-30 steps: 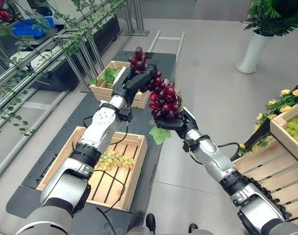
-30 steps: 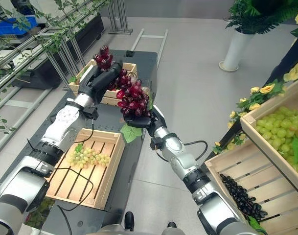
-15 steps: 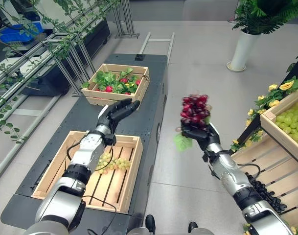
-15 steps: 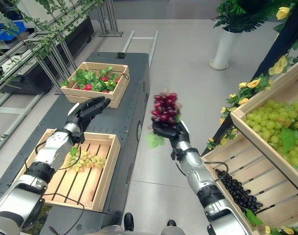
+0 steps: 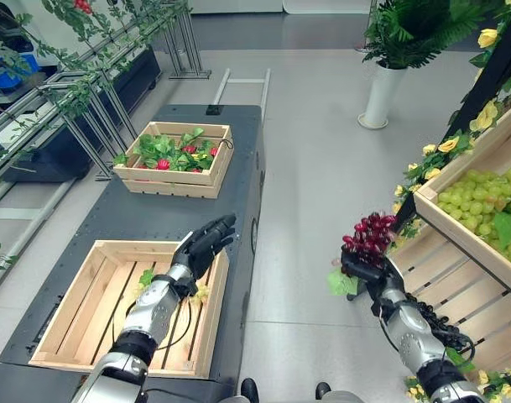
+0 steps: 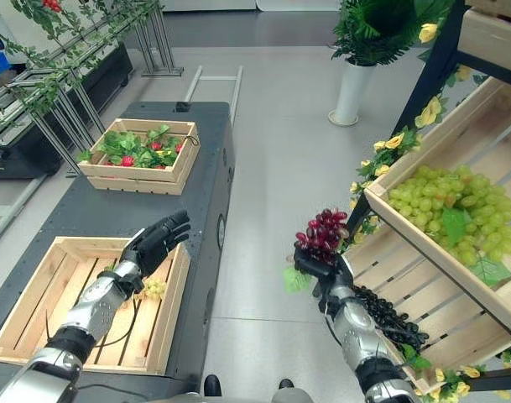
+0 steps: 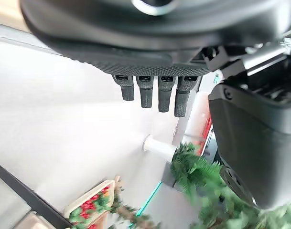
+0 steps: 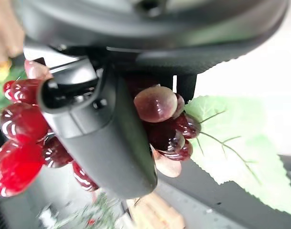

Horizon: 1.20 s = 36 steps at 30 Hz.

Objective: Pick up the fruits from the basket on one side to the basket on the other side

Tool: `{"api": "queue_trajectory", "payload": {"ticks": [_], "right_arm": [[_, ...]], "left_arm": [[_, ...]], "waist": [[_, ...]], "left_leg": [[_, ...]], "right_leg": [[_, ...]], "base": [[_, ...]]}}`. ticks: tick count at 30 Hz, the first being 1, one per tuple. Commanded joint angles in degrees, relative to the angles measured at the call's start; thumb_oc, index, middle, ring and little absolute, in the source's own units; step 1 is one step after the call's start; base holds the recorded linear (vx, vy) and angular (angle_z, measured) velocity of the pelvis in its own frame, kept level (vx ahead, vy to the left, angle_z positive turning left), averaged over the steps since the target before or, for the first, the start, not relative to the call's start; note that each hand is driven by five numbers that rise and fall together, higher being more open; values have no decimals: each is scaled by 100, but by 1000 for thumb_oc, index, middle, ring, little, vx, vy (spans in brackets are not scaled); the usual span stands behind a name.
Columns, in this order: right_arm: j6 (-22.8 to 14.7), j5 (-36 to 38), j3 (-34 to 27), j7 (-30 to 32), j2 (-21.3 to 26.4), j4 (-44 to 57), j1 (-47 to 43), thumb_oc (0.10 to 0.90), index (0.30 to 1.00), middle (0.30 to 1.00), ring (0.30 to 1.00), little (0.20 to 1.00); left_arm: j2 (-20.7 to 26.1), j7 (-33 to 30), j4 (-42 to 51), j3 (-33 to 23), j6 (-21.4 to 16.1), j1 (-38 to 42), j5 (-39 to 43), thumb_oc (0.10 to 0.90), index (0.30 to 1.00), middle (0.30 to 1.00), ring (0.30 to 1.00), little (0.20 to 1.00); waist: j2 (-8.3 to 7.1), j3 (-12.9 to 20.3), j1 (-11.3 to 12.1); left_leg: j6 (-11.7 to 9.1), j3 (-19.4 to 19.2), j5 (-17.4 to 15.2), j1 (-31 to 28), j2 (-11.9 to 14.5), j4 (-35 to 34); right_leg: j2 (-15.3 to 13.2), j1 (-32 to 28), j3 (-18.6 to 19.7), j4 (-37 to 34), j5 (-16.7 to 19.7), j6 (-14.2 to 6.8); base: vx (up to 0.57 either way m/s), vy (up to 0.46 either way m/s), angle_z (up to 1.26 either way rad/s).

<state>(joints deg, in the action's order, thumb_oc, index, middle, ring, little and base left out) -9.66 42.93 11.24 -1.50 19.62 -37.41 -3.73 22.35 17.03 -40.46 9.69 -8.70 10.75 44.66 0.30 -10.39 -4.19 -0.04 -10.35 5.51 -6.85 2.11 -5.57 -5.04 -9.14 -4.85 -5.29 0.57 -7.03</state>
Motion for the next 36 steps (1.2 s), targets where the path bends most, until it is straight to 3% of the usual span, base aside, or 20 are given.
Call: {"api": "queue_trajectory", "payload": {"ticks": [1,9,13,16,19,23,27,36], "right_arm": [[-605,-161,-395,-301,-72,-59,-427,400,300,300,300,300],[-629,-114,-711,-180,-318,-560,-132,400,300,300,300,300],[-643,-34,-705,203,-104,-459,-411,400,300,300,300,300],[-667,-111,-782,503,49,-355,-496,400,300,300,300,300],[-721,-108,-891,672,172,-145,-486,400,300,300,300,300],[-769,-250,-1061,890,463,225,-527,400,300,300,300,300],[-807,-350,-1309,1096,810,402,-576,400,300,300,300,300],[-726,-263,-1695,1906,1840,128,-1229,400,300,300,300,300]], "left_arm": [[-304,-155,-211,-120,-685,294,-68,800,900,900,900,900],[-611,-454,-46,-219,-947,-369,-317,800,900,900,900,900],[-471,-498,372,-7,-1168,-168,-339,800,900,900,900,900],[-380,-474,831,116,-1116,-84,-226,800,900,900,900,900],[-291,-327,1308,152,-973,-78,26,800,900,900,900,900],[-159,-375,1899,308,-852,57,248,800,900,900,900,900],[-94,-508,2327,462,-714,120,415,800,900,900,900,900],[309,-629,3016,893,-557,350,103,800,900,900,900,900]], "waist": [[110,200,107],[66,-148,130],[76,-666,99],[84,-945,76],[19,-1167,75],[-146,-1578,57],[-294,-1772,38],[-331,-1941,122]], "left_leg": [[64,118,-1040,-226,-345,57],[81,96,-990,-118,-303,57],[86,29,-865,232,-271,112],[99,-17,-882,416,-264,313],[125,-158,-1051,691,-254,864],[152,-356,-1510,1383,-166,2204],[165,-307,-2006,2040,-68,3352],[285,-135,-2283,3188,-39,4353]], "right_leg": [[383,187,-227,95,-223,302],[412,361,-137,186,-191,331],[415,835,-69,523,-192,354],[400,1059,-99,873,-267,359],[337,1323,-231,1367,-406,365],[202,1869,-465,2342,-665,420],[151,2304,-540,3032,-929,560],[117,3435,-575,4156,-1168,679]], "base": [[-3,-32,-6],[33,-35,-7],[-162,1,-9],[-87,13,-4],[-65,-13,-13],[-103,-43,-20],[-46,-68,4],[-52,-87,5]]}}
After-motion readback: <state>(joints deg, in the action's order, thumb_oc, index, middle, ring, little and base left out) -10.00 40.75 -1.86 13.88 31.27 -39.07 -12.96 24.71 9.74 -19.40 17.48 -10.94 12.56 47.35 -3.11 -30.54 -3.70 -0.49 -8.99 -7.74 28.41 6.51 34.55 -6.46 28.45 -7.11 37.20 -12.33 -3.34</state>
